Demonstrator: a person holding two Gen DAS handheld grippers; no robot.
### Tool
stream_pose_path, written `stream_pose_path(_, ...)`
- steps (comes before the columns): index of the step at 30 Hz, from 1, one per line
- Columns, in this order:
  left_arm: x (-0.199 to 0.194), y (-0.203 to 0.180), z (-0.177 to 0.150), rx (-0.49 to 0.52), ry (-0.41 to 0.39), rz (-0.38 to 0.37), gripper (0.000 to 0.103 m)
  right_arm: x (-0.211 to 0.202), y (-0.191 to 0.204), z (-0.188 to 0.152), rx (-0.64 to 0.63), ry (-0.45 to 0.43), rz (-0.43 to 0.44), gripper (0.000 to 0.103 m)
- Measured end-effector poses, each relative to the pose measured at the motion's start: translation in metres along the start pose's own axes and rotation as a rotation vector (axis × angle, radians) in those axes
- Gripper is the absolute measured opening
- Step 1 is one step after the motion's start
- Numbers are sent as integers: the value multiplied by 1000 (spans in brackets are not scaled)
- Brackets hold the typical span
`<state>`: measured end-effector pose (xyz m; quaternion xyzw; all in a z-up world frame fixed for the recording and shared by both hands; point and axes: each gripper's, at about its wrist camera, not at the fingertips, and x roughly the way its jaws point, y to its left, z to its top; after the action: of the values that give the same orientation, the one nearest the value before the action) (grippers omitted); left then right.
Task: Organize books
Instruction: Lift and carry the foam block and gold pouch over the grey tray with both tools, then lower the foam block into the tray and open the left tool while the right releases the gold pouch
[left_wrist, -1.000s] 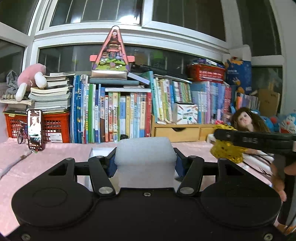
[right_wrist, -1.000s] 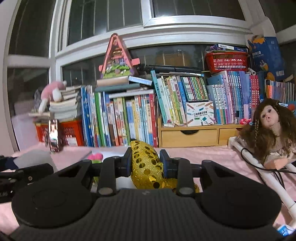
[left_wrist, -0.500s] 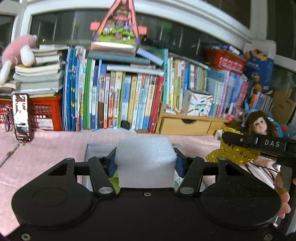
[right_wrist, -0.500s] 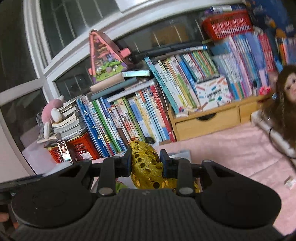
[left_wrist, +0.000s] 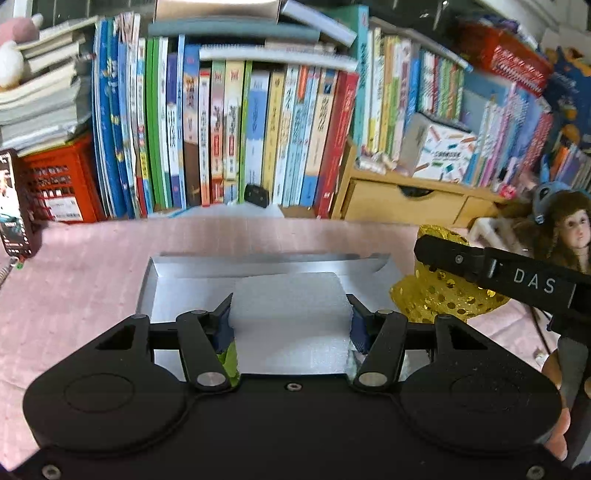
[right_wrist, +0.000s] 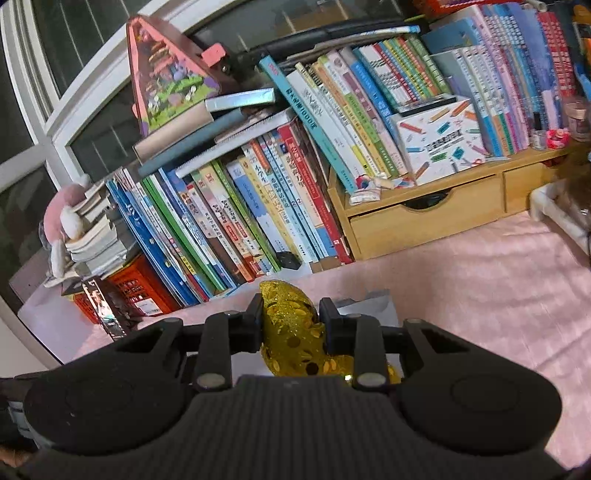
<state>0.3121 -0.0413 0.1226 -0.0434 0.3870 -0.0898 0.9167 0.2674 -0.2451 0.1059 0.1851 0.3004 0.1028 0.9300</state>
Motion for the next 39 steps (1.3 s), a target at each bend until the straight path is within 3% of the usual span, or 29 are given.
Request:
stream_pose_path(8,37,1,13,-33,35,-19,57,35,-11,7,-14,10,39,37)
stream_pose_path(22,69,-5,3,-25,127,-26,58,68,-41,-14,80,132,24,42)
stream_pose_path(25,70,-6,1,-22,142,-20,68,66,-41,-15,77,135,22,50)
stream_pose_path(27,68,-6,0,-14,139,-18,71,65,-41,-15,85,136,23,64)
stream_pose_path(30,63,-5,0,-10,133,-20,77,63,-44,-17,109,140,37,70)
stream_pose_path(39,42,-4,-4,0,115,-21,78,50,-41,-15,130,140,68,81)
